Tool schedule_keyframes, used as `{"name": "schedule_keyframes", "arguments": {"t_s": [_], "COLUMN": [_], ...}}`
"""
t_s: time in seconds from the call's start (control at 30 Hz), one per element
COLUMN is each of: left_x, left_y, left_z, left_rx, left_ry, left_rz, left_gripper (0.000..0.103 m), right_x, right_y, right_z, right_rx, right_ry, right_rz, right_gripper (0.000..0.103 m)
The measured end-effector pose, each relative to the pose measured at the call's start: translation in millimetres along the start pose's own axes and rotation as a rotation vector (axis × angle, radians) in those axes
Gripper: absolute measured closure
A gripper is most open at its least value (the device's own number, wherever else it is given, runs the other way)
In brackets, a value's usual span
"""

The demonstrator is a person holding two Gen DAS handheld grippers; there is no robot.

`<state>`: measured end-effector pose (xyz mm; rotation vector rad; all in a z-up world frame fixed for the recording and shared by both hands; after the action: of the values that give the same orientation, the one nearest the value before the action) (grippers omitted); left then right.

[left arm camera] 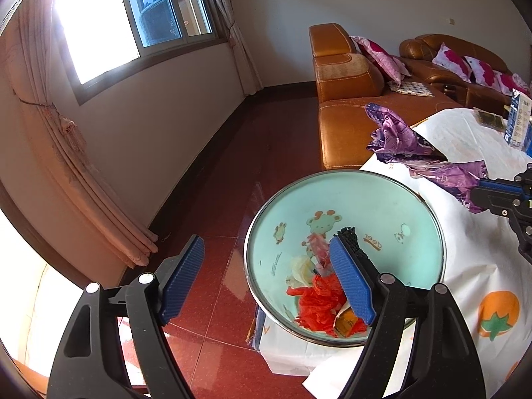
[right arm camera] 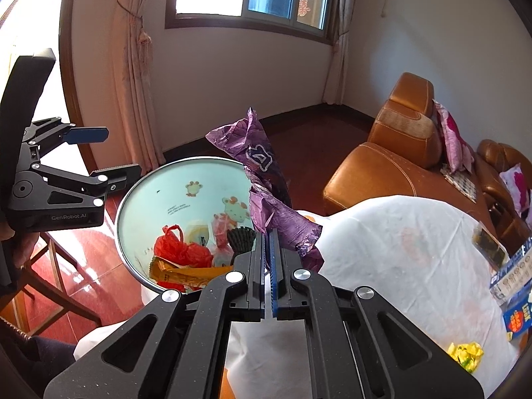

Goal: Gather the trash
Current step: 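Carry both wrappers over the blue bin and open both tools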

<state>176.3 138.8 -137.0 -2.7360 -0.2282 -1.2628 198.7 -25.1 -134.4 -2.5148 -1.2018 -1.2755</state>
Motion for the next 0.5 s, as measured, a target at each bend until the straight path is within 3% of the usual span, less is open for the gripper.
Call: {"name": "schedule_keyframes", "arguments": {"t_s": [0.07,0.1,0.13,0.2,0.5], "left_x": [1,0,0,0,-4], "left_y": [-1,-1,-1,0,9], "left_z": [1,2,2,3,3], "left_rx": [0.003,0.003,0.003,0.003,-0.003], "left_ry": [-0.003,-0.005,-0.006,-0.008,-0.013], "left_rz": [-0.001,-0.001,-0.001,0.002,0.026], "left_gripper": [0.026,0.026,0.025,0.025,0.022], "right_x": [1,3,3,2,-11], "right_y": [-3,-4,-5,-3,13], "right_z": [3,3,4,4,-24], "right_rx": [0.004,0.0,0.001,0.003,-0.062], "right_ry": [-0.003,0.008,0.011,0.015,0.019], "right_rz": [-0.019,-0.028,-0.03,-0.014,0.042], "right_gripper": [0.098,0.09,0.073,0.058,0.046]}}
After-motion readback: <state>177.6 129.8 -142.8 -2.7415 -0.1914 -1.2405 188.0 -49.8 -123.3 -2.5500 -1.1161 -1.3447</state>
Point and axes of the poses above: each gripper's, at about its wrist camera, not at the fingertips, and z roughly the way its jaws point, y to its right, x to its top, the point moved 5 cm from there along z, roughly the way its jaws point, and after that the axes turned 14 degrees about -z, right-handed, at the moved point
